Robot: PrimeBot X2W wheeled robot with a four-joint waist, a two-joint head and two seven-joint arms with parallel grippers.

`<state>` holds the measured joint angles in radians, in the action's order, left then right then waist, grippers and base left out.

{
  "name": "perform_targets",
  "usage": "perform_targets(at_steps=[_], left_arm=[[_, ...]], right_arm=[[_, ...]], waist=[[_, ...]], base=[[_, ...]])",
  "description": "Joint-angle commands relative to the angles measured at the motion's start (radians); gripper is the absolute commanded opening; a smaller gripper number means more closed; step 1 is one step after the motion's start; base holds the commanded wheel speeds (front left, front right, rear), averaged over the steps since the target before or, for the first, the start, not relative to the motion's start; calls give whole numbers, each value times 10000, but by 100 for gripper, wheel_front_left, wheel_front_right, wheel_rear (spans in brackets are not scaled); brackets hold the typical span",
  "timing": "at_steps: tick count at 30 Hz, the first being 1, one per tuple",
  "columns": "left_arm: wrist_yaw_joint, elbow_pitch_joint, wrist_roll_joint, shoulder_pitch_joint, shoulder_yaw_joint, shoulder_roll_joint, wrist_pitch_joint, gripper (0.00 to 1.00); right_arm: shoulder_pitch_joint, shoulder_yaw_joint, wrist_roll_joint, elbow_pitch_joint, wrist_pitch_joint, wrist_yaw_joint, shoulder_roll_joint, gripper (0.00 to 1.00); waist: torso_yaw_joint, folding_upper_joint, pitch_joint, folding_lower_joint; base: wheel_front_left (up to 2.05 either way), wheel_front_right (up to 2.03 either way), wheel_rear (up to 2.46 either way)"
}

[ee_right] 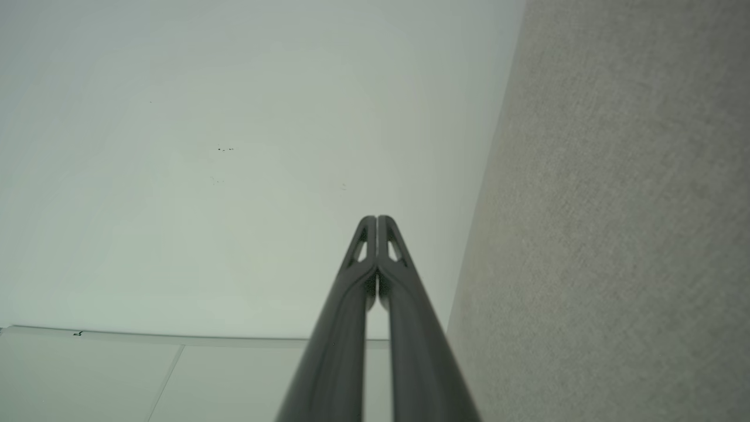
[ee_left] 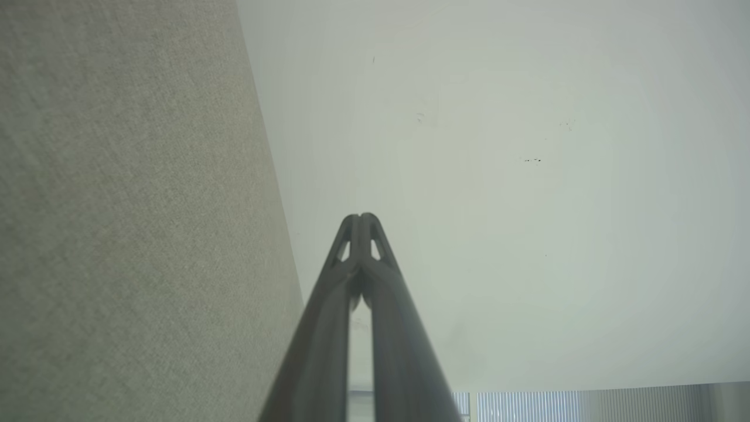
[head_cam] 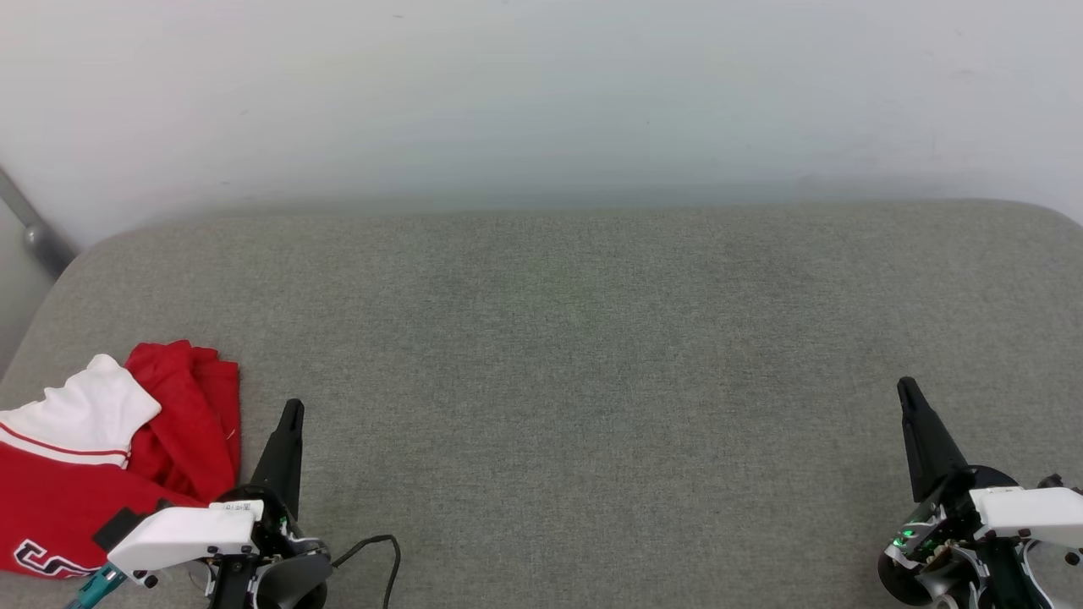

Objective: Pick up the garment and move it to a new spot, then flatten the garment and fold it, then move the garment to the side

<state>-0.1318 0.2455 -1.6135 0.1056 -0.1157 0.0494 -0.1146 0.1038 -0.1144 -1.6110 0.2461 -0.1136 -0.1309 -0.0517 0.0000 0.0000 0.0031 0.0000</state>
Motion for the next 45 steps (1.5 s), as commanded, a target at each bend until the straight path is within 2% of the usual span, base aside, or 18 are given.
perform_targets(at_steps=[1,25,26,36,45], left_arm=[[-28,2,15,65,-23,-25,-18,0],[-28,2,14,64,-21,-24,-17,0],[0,-1,0,2,2,0,1,100],[8,-19,107,-15,596,-9,392,100],[8,-432,1095,14,951,-5,822,100]], right_arm=[[110,3,-40,9,-2,3,36,0],[110,4,-40,9,-2,3,36,0],[0,1,2,-2,1,0,0,100],[-256,116,177,-159,293,0,-5,100],[-365,366,788,-535,764,0,-186,100]], waist=[[0,0,0,0],[0,0,0,0],[0,0,0,0],[4,0,0,0],[29,0,-25,0]], base=[[0,0,0],[0,0,0],[0,0,0],[0,0,0],[0,0,0]])
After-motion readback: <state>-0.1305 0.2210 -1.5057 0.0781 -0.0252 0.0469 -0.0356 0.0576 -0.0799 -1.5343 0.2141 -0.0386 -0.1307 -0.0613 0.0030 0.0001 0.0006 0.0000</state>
